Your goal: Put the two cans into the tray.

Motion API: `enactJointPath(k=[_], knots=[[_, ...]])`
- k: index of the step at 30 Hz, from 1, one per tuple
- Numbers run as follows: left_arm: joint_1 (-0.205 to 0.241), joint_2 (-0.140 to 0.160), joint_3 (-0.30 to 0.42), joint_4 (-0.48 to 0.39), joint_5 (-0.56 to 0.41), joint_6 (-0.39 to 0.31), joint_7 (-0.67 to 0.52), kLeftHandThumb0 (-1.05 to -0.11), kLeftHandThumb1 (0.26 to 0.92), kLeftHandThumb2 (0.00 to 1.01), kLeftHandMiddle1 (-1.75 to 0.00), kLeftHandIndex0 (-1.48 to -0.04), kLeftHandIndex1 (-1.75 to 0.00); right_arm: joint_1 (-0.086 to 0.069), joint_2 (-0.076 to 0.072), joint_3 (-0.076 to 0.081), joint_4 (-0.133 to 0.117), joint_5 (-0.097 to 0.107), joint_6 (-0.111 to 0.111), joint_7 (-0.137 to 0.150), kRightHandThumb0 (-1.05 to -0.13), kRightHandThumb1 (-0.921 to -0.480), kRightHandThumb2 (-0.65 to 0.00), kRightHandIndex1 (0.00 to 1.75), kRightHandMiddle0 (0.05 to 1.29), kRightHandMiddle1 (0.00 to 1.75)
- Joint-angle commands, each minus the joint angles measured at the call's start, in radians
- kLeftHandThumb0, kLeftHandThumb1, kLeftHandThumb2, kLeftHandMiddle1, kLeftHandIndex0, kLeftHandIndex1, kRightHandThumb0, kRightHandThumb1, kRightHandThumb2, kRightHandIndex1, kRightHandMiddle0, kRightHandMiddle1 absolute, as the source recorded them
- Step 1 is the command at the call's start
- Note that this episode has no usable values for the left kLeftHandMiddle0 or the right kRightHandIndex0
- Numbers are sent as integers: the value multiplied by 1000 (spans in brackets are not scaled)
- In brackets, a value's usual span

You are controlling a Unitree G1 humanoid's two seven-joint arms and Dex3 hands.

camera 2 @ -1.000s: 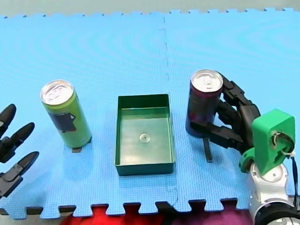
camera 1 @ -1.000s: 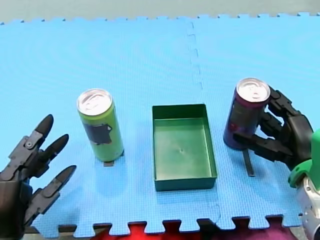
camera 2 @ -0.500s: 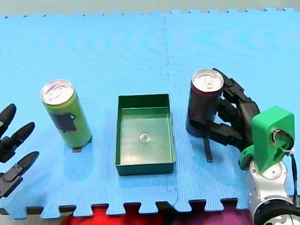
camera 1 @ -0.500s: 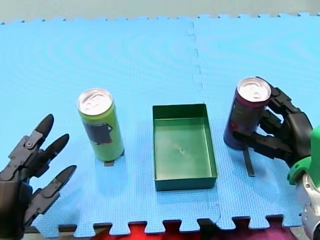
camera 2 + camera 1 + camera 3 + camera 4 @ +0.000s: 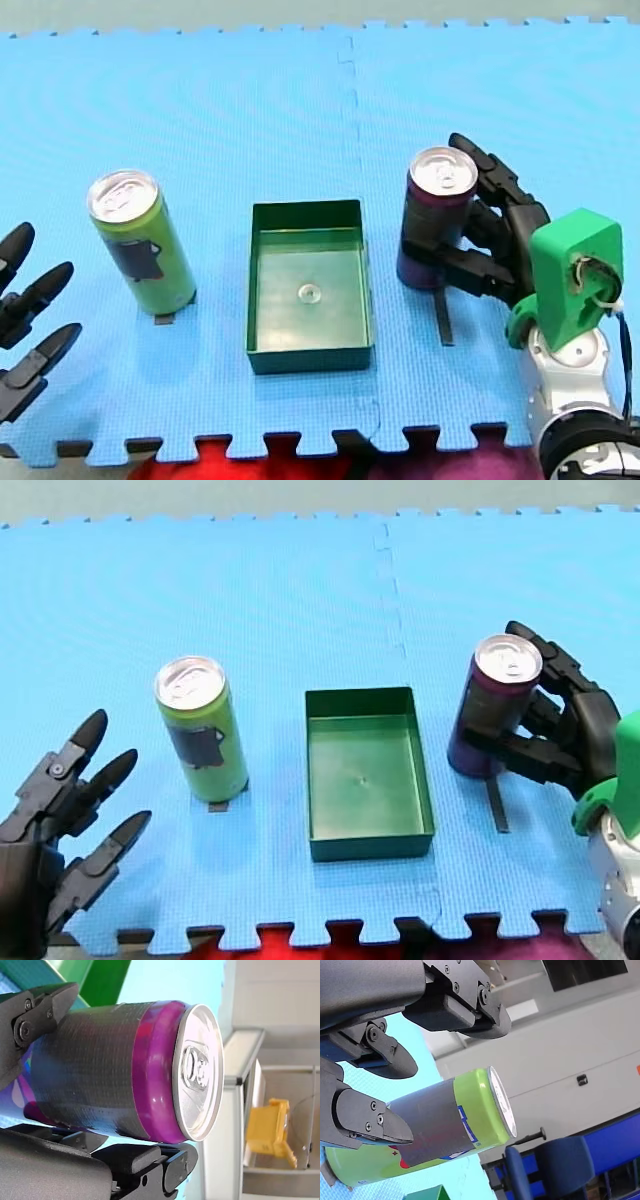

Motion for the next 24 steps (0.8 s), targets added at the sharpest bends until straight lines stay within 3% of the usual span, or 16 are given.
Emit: enactJointPath(k=[1, 19, 22, 24], knots=[[2, 4, 3, -7, -5, 4, -1, -1048, 921, 113, 0, -458, -6, -9, -3, 1, 1, -3, -2, -8, -802, -655, 0, 5, 357, 1], [18, -3, 3, -48, 5, 26, 13, -1048, 921, 116, -1, -465, -5, -17, 3, -1, 10, -10, -8, -25, -766, -652, 0, 18, 397, 15], [18, -4, 4, -50, 6, 29, 14, -1048, 921, 116, -2, -465, -4, -17, 1, 6, 9, -22, -12, -36, -760, -651, 0, 45, 480, 45], [17, -4, 4, -51, 7, 30, 15, -1048, 921, 116, -2, -465, -4, -18, 0, 12, 7, -32, -15, -52, -649, -615, 0, 65, 678, 57]])
